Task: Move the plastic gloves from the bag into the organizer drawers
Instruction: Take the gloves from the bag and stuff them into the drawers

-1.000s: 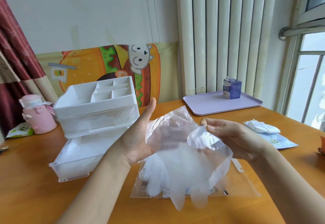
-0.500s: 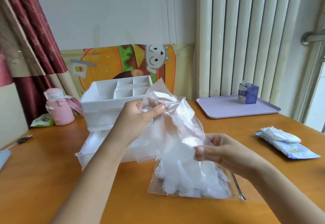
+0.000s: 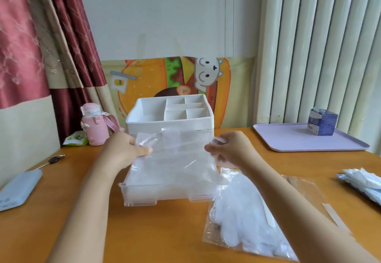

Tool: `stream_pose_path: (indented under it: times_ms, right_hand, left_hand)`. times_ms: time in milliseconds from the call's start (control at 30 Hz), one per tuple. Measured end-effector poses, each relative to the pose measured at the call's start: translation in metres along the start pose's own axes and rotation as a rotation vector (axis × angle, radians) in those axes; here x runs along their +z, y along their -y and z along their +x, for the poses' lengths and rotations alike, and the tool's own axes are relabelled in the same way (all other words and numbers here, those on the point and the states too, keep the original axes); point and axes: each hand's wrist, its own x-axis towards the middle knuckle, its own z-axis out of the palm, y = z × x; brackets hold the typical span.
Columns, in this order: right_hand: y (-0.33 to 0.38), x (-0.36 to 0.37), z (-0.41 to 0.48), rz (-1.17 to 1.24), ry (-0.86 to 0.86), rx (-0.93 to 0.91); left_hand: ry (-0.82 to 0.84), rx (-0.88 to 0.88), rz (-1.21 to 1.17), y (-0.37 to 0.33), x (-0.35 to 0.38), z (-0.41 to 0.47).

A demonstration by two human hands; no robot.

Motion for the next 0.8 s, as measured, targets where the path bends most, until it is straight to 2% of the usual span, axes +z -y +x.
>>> stream_pose_path:
  times_ms: [133, 233, 300, 400, 467, 600, 700, 800]
  right_hand:
    - [0.002, 0.012, 0.002, -0.411, -0.166, -0.071]
    - [0.014, 0.027, -0.014, -0.554, -0.275, -0.289]
    - [0.022, 0.038, -0.022, -0.593, -0.109, -0.392]
    - [0.027, 0.051, -0.022, -0.685, 0.334, -0.237]
    - [0.024, 0.060, -0.013, -0.791, 0.543, -0.142]
    - [0.021, 0.070, 0.000, -0.881, 0.701, -0.050]
    - [0.028, 0.077, 0.005, -0.976, 0.746, -0.115]
    - [0.027, 0.084, 0.012, -1.021, 0.773, -0.119]
  left_hand:
    - [0.087, -0.058, 0.197, 0.009, 0.003, 0.007]
    - [0.086, -0.086, 0.270, 0.009, 0.009, 0.013]
    - [0.098, -0.102, 0.326, 0.008, 0.013, 0.014]
    - [0.106, -0.117, 0.377, 0.010, 0.015, 0.015]
    - [0.106, -0.124, 0.388, 0.012, 0.016, 0.016]
    - [0.008, -0.106, 0.432, 0.010, 0.016, 0.011]
    - [-0.140, -0.027, 0.394, 0.003, 0.013, 0.008]
    - [-0.144, 0.087, 0.320, -0.007, 0.008, 0.001]
